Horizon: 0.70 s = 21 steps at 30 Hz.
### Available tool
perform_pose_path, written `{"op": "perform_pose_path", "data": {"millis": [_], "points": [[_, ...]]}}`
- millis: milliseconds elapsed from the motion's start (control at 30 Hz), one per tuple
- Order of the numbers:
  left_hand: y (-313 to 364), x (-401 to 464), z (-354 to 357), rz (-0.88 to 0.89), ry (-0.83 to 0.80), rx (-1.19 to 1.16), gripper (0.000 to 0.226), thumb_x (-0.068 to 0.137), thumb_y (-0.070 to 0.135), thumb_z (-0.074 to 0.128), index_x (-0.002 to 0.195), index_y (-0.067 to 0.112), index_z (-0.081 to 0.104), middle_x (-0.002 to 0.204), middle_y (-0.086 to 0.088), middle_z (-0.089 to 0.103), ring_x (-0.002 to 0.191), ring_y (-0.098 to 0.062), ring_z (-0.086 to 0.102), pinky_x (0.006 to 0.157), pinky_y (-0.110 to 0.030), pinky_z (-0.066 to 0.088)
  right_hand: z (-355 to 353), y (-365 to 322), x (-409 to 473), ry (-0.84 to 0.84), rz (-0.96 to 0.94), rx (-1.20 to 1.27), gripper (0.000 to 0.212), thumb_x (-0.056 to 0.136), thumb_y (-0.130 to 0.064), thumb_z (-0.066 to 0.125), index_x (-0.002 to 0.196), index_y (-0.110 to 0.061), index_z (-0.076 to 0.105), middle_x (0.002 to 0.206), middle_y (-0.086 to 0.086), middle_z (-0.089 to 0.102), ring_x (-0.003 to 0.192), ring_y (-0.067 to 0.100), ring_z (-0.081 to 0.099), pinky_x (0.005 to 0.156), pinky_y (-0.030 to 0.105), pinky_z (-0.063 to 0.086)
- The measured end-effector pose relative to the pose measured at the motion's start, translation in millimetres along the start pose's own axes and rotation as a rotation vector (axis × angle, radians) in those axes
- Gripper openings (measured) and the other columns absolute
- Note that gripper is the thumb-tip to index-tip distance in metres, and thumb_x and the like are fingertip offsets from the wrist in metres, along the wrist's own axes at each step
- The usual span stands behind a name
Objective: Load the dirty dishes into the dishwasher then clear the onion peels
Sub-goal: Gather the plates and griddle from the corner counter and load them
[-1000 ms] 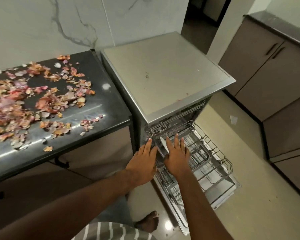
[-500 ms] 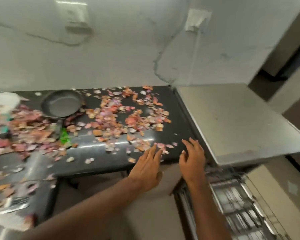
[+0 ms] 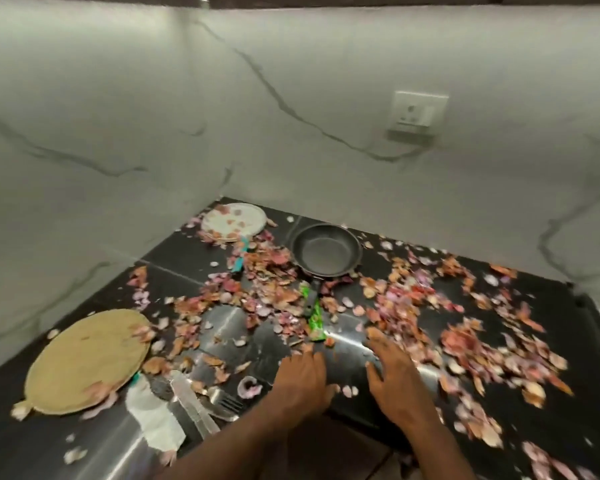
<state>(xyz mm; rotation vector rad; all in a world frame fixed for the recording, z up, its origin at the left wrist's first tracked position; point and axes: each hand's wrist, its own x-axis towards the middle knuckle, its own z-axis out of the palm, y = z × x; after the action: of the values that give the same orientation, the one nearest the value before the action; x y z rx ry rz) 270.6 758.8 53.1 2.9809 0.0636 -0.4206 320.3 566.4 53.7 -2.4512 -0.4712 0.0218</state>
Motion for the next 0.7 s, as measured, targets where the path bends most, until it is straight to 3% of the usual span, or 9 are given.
{"op": "perform_pose_path", "data": {"millis": [133,233,267,333,467,567,700], "points": [[1,5,-11,-0.032,-0.113,0.0,0.059,0.093,0.056,0.064,0.128,0.009,0.06,0.135,-0.018,0.059,0.124,-0.037,0.058,0.101,-0.049,0.048,3,-4,44,-0.241,0.02,-0.144,0.043,0.099,-0.023,0.06,0.142,-0.023,0.058,0.145,-0.002,0.057,0.135,0.016,0.052,0.114,0.028,0.037],[9,12,-28,-0.077,-0.148,-0.044,0.057,0.096,0.053,0.062,0.126,0.004,0.063,0.132,-0.023,0.06,0.122,-0.041,0.059,0.099,-0.049,0.049,5,-11,69,-0.41,-0.02,-0.282,0.016,0.097,-0.03,0.054,0.111,-0.03,0.061,0.122,-0.003,0.067,0.116,0.016,0.062,0.097,0.027,0.046],[11,15,-35,-0.099,-0.158,-0.062,0.057,0.097,0.052,0.061,0.126,0.003,0.063,0.131,-0.023,0.061,0.121,-0.042,0.059,0.099,-0.049,0.05,7,-13,77,-0.458,-0.028,-0.338,0.015,0.096,-0.033,0.053,0.108,-0.03,0.062,0.121,-0.003,0.069,0.115,0.016,0.064,0.095,0.027,0.047],[16,19,-46,-0.128,-0.162,-0.088,0.056,0.098,0.051,0.06,0.122,0.001,0.065,0.125,-0.024,0.064,0.117,-0.043,0.061,0.096,-0.05,0.051,10,-11,92,-0.545,-0.039,-0.44,0.032,0.097,-0.041,0.052,0.122,-0.026,0.066,0.131,-0.002,0.068,0.121,0.016,0.064,0.098,0.027,0.048],[17,24,-54,-0.172,-0.18,-0.133,0.053,0.099,0.047,0.061,0.118,-0.003,0.064,0.119,-0.027,0.065,0.112,-0.044,0.062,0.091,-0.049,0.051,13,-13,124,-0.683,-0.069,-0.488,0.049,0.1,-0.043,0.054,0.145,-0.025,0.054,0.152,-0.001,0.053,0.138,0.017,0.053,0.11,0.027,0.042],[15,31,-62,-0.168,-0.172,-0.13,0.053,0.101,0.047,0.059,0.113,-0.004,0.065,0.114,-0.028,0.065,0.106,-0.045,0.062,0.081,-0.046,0.046,11,-18,149,-0.732,-0.104,-0.541,0.048,0.093,-0.036,0.059,0.139,-0.022,0.06,0.146,0.002,0.06,0.132,0.02,0.058,0.105,0.029,0.047],[7,50,-69,-0.161,-0.11,-0.16,0.048,0.099,0.046,0.06,0.106,-0.001,0.068,0.103,-0.025,0.068,0.097,-0.044,0.064,0.078,-0.043,0.048,16,-25,171,-0.744,-0.097,-0.553,0.042,0.095,-0.03,0.064,0.133,-0.014,0.064,0.139,0.006,0.064,0.127,0.021,0.061,0.101,0.028,0.048]]}}
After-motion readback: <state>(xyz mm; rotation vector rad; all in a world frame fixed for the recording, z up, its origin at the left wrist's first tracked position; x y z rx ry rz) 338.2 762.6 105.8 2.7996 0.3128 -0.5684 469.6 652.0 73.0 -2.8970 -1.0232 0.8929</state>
